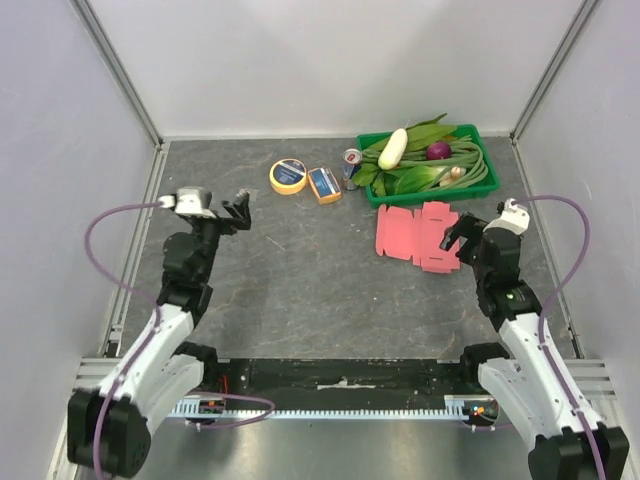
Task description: Fold the paper box
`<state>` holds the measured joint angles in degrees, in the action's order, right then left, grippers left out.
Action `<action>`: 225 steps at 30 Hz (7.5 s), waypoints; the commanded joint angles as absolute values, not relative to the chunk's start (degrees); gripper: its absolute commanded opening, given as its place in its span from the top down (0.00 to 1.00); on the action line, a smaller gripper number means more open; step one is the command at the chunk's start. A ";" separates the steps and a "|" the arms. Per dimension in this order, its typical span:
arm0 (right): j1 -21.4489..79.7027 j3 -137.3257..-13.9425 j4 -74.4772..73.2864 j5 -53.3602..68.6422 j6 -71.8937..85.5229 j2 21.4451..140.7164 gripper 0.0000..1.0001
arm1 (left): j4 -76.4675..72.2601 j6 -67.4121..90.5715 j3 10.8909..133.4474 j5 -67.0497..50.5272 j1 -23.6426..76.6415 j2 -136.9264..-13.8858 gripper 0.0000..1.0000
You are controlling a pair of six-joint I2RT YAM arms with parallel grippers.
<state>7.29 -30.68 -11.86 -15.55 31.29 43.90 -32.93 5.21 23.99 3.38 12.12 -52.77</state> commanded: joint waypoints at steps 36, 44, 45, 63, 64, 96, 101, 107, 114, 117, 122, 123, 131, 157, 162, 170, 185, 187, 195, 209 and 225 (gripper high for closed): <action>7.12 -37.79 -19.51 8.35 29.53 50.45 0.02 | -39.74 56.42 53.93 -9.93 48.43 -111.78 0.26; 7.21 -36.83 -19.51 8.09 28.21 48.34 0.02 | -33.22 57.30 61.35 -8.35 47.64 -119.79 0.37; 7.21 -36.74 -19.25 8.00 28.21 48.43 0.02 | -33.22 57.30 61.70 -8.44 47.29 -119.88 0.37; 12.63 -34.28 -19.69 13.02 28.12 56.07 0.02 | -25.93 46.67 43.73 -5.10 41.66 -102.06 0.98; 13.87 -34.19 -19.43 12.22 28.39 56.34 0.02 | -25.06 46.15 41.51 -4.84 41.57 -96.99 0.98; 28.39 -32.52 -3.16 20.57 27.78 77.78 0.10 | 25.41 48.26 23.81 6.14 41.57 -30.66 0.36; 28.30 -32.87 -2.90 21.79 26.19 79.01 0.13 | 14.09 34.39 34.76 2.47 41.40 -53.62 0.36; 28.04 -31.56 -0.97 26.36 26.19 76.82 0.15 | 0.38 26.11 45.61 -15.96 32.53 -78.72 0.22; 27.33 -29.88 1.04 28.82 25.31 75.06 0.15 | -2.55 14.87 59.66 -25.66 29.71 -100.96 0.22; 27.16 -29.62 3.33 31.63 26.28 76.20 0.16 | -2.11 11.52 64.41 -29.59 29.36 -107.92 0.26; 27.16 -29.09 4.39 31.64 26.54 76.55 0.16 | -0.79 8.26 66.80 -34.19 29.36 -112.50 0.41; 27.16 -29.00 4.39 31.29 26.46 76.73 0.16 | -1.31 8.52 66.19 -34.28 29.36 -112.41 0.43; 27.16 -29.35 5.01 29.19 27.33 79.19 0.18 | -6.15 11.60 63.02 -39.72 29.62 -114.08 0.66; 22.85 -33.59 17.30 46.66 26.72 71.02 0.16 | -8.08 32.95 41.93 -37.88 29.44 -73.13 0.98; 22.76 -29.81 31.05 51.84 31.53 72.42 0.18 | -5.19 32.17 42.62 -38.23 29.36 -69.79 0.98; 22.94 -22.59 55.45 58.09 42.19 76.46 0.27 | -0.79 29.79 44.91 -39.81 28.13 -66.62 0.98; 24.26 -20.56 66.27 59.24 45.27 74.18 0.50 | -2.89 33.83 44.12 -46.75 26.10 -59.60 0.98; 24.43 -20.92 66.70 59.33 45.18 74.79 0.50 | -3.34 34.80 43.95 -47.90 26.10 -58.72 0.98; 25.84 -20.04 85.14 60.99 58.40 78.92 0.58 | -3.34 35.94 43.51 -48.26 26.02 -56.16 0.98; 27.16 -23.28 71.95 63.46 54.26 71.66 1.00 | 13.53 29.45 56.15 -35.07 26.10 -53.42 0.39; 34.28 -36.73 19.95 57.30 25.14 60.56 1.00 | 28.29 11.96 74.62 -47.19 30.23 -71.90 0.71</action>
